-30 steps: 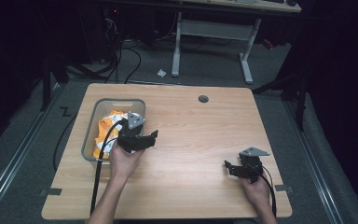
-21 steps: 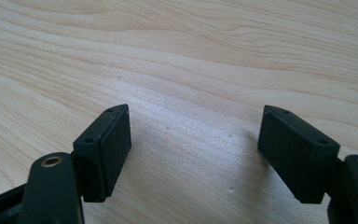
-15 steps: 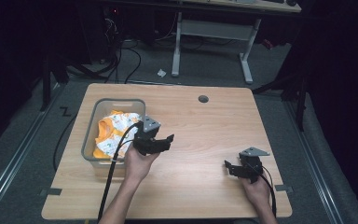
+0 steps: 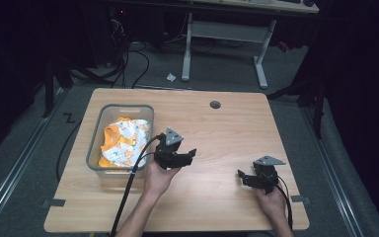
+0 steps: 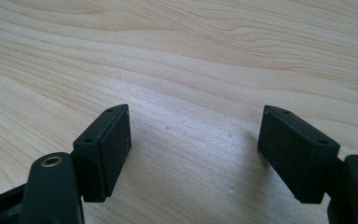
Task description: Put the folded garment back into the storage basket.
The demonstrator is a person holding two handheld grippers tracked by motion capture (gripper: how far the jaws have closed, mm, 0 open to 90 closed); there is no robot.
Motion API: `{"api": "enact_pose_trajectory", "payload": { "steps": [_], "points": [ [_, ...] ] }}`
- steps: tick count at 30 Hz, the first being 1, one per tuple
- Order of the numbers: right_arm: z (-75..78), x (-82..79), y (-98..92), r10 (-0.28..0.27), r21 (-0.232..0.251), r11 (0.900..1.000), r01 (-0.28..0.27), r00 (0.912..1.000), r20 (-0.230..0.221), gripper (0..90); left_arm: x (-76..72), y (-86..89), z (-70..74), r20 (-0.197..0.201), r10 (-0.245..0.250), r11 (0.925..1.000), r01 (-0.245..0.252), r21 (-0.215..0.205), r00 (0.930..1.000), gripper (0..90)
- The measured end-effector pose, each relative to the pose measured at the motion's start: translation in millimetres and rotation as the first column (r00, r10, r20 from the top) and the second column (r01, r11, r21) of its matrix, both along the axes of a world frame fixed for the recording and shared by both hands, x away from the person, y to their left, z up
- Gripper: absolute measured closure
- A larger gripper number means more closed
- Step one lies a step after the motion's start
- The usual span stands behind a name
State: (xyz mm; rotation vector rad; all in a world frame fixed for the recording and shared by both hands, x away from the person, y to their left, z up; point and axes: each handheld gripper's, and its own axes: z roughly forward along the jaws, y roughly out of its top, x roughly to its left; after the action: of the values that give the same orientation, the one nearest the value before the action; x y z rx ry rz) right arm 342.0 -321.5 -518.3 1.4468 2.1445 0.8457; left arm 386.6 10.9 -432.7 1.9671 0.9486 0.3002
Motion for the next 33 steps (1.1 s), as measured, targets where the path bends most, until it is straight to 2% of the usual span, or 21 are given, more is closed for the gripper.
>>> {"api": "enact_pose_trajectory", "payload": {
  "steps": [2, 11, 17, 21, 33],
  "points": [
    [0.0, 0.0, 0.0, 0.000, 0.000, 1.000, 0.000, 1.0000, 0.000, 25.8, -1.1, -3.5, -3.2, -0.004, -0.002, 0.9999, 0.002, -0.012, 1.0000, 35.9],
    [0.0, 0.0, 0.0, 0.000, 0.000, 1.000, 0.000, 1.0000, 0.000, 25.7, -5.0, -12.3, -14.9, -0.023, -0.017, 0.9998, 0.017, -0.012, 0.9996, 36.7],
    [0.0, 0.0, 0.0, 0.000, 0.000, 1.000, 0.000, 1.0000, 0.000, 25.7, -7.9, -17.8, -26.9, -0.045, -0.023, 0.9996, 0.023, 0.013, 0.9987, 36.9],
    [0.0, 0.0, 0.0, 0.000, 0.000, 1.000, 0.000, 1.0000, 0.000, 25.8, -9.2, -18.2, -33.8, -0.062, -0.012, 0.9998, 0.013, 0.013, 0.9980, 37.5],
    [0.0, 0.0, 0.1, -0.001, 0.000, 1.000, 0.001, 1.0000, 0.000, 25.7, -14.5, -16.5, -52.9, -0.076, 0.029, 0.9988, -0.025, 0.043, 0.9967, 37.8]
  ]
}}
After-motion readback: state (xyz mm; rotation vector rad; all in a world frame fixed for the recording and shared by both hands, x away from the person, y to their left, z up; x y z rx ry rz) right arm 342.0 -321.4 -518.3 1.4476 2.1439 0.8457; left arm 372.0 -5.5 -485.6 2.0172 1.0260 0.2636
